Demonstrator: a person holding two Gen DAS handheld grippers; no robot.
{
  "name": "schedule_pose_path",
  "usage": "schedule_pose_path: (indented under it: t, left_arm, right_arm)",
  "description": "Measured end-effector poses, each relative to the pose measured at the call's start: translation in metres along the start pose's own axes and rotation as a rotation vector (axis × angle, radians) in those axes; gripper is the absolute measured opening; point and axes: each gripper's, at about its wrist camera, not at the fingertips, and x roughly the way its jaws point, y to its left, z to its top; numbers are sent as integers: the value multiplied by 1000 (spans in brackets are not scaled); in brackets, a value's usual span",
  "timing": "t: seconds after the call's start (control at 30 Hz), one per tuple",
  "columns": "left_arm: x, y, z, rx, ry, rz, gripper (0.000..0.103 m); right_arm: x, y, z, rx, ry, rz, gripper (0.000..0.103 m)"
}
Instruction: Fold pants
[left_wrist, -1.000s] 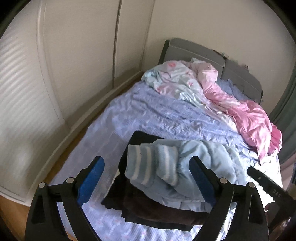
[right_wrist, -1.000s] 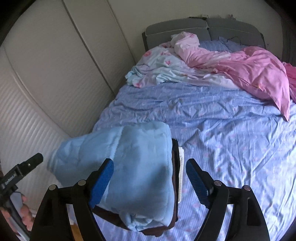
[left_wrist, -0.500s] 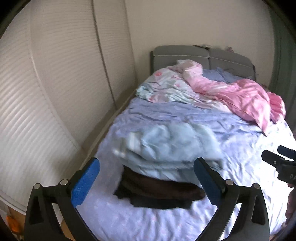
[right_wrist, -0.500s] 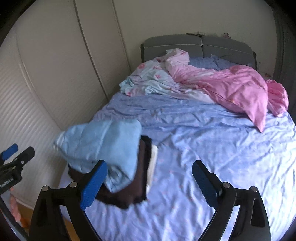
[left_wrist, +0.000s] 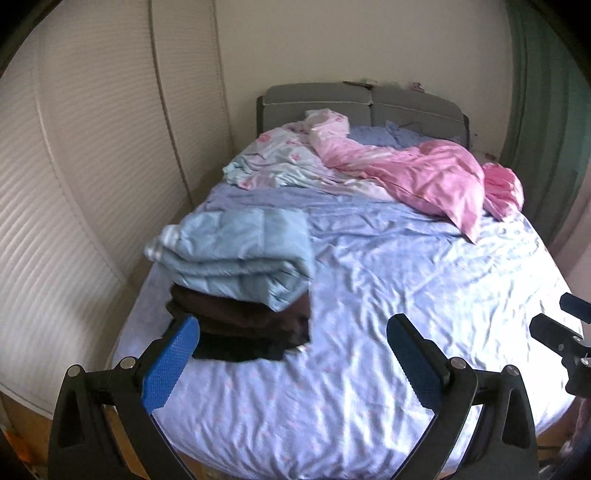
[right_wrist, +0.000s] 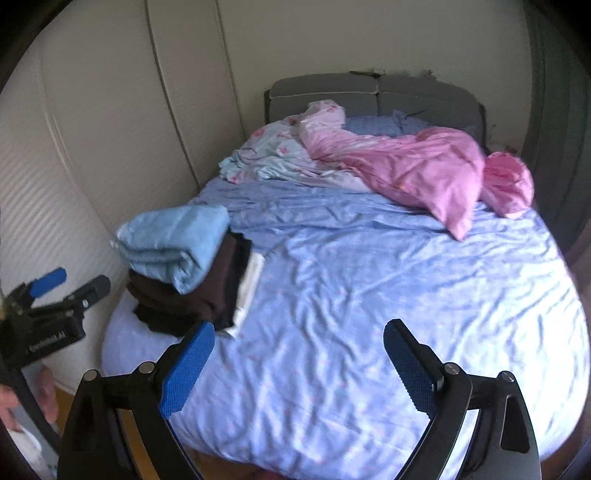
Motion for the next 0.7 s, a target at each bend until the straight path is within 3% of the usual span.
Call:
schedule_pose_path:
  t: [0.4, 0.7]
  left_arm:
    - [-57, -68, -42, 20, 4, -30, 103]
    - [-76, -92, -58, 28, 3, -39, 103]
  right_arm:
    - [-55, -66, -57, 64, 45, -6, 94]
    - [-80, -92, -83, 80, 33, -14, 94]
